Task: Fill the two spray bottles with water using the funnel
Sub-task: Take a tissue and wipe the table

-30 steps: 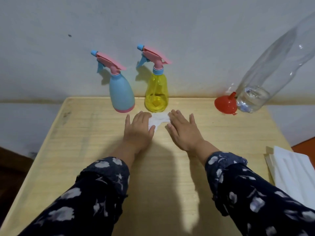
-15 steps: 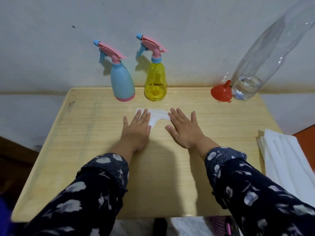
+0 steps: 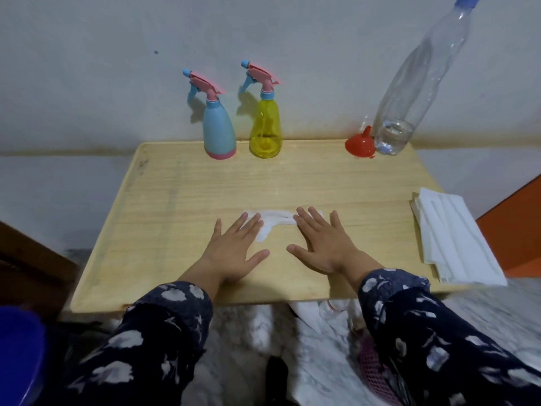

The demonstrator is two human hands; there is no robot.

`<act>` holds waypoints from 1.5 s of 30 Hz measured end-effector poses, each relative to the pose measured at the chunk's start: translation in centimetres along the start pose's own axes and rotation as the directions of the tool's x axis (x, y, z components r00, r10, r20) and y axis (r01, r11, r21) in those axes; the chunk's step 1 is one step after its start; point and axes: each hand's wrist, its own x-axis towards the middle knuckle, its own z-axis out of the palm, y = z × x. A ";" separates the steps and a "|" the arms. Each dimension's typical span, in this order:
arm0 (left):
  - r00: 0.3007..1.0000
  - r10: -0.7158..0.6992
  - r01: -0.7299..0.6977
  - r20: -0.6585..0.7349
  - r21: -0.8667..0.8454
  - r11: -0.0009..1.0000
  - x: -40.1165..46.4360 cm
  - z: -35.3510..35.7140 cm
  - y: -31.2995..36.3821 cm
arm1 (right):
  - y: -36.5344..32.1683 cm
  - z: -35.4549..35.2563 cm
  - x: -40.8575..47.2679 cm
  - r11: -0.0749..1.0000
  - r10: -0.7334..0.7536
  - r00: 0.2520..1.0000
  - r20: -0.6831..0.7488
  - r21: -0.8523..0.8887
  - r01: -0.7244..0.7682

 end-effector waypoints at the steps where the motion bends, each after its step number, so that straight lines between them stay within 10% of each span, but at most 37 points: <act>1: 1.000 0.004 -0.004 -0.002 -0.007 1.000 -0.8 0.2 0.3 | -0.4 0.2 -0.8 1.000 0.004 1.000 -0.002 0.001 -0.004; 13: 0.999 0.046 -0.045 -0.006 0.016 0.999 -8.5 2.3 4.0 | -3.3 2.5 -9.5 0.998 0.027 1.000 -0.009 -0.057 -0.027; 20: 0.964 0.013 -0.023 -0.267 -0.033 0.999 -9.9 2.3 4.5 | -2.9 2.3 -11.2 0.994 0.060 0.993 -0.104 0.092 -0.050; 26: 0.989 -0.134 0.128 -0.060 -0.090 0.988 -9.0 3.4 6.0 | -2.3 3.0 -10.8 0.987 0.119 0.991 -0.058 0.117 -0.111; 45: 0.989 0.026 -0.041 -0.144 -0.100 0.994 -9.5 0.3 8.0 | -2.6 0.8 -13.9 0.981 0.183 0.959 -0.219 0.106 -0.163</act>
